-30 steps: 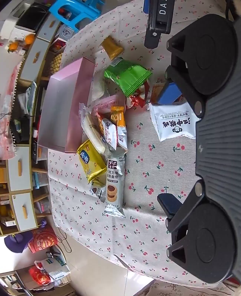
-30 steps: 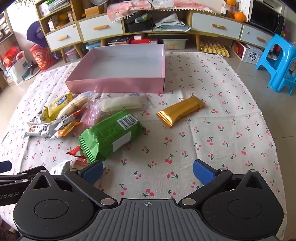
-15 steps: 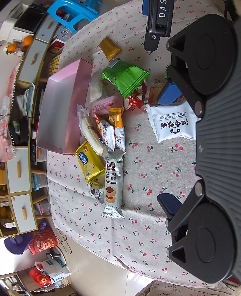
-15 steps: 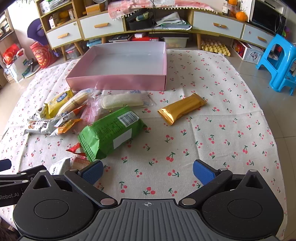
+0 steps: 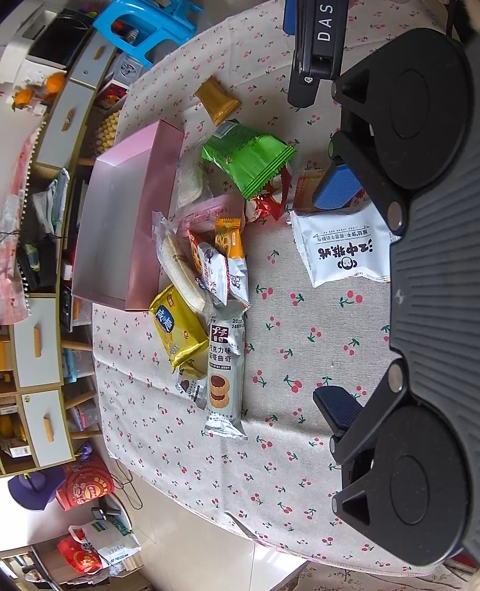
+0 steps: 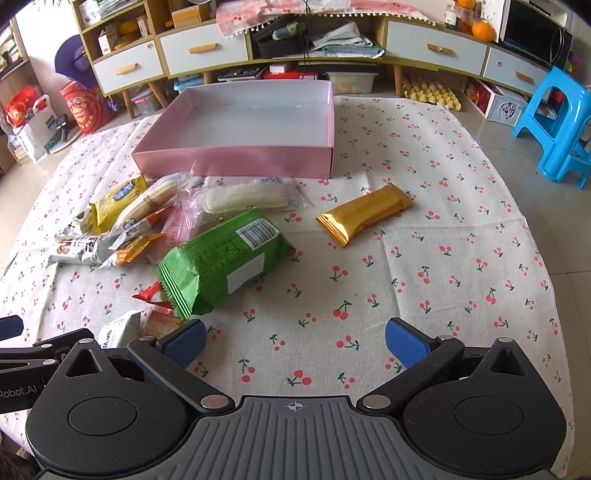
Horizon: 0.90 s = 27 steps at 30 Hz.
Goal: Organize snacks
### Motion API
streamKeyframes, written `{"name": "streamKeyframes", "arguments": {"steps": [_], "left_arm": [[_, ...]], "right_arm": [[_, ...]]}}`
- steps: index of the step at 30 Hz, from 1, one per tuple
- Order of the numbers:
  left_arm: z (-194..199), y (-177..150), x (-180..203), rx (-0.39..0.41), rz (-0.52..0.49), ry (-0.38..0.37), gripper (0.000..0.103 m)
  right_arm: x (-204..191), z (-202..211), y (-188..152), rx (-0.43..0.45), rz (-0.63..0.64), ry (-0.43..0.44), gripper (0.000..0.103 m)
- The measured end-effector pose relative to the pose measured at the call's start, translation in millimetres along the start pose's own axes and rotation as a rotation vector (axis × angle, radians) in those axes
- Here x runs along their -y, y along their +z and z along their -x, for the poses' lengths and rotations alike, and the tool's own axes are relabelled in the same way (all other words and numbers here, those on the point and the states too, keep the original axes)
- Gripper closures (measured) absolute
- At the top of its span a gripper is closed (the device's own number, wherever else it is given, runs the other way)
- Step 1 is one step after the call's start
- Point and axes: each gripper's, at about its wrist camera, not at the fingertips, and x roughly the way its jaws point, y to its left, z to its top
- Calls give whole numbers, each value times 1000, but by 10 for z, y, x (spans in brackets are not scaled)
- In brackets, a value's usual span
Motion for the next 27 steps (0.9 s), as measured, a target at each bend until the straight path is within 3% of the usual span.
{"name": "streamKeyframes", "arguments": {"steps": [27], "left_arm": [[7, -2, 11, 1, 0, 0, 1]], "right_arm": [[-14, -9, -11, -5, 4, 1, 0]]}}
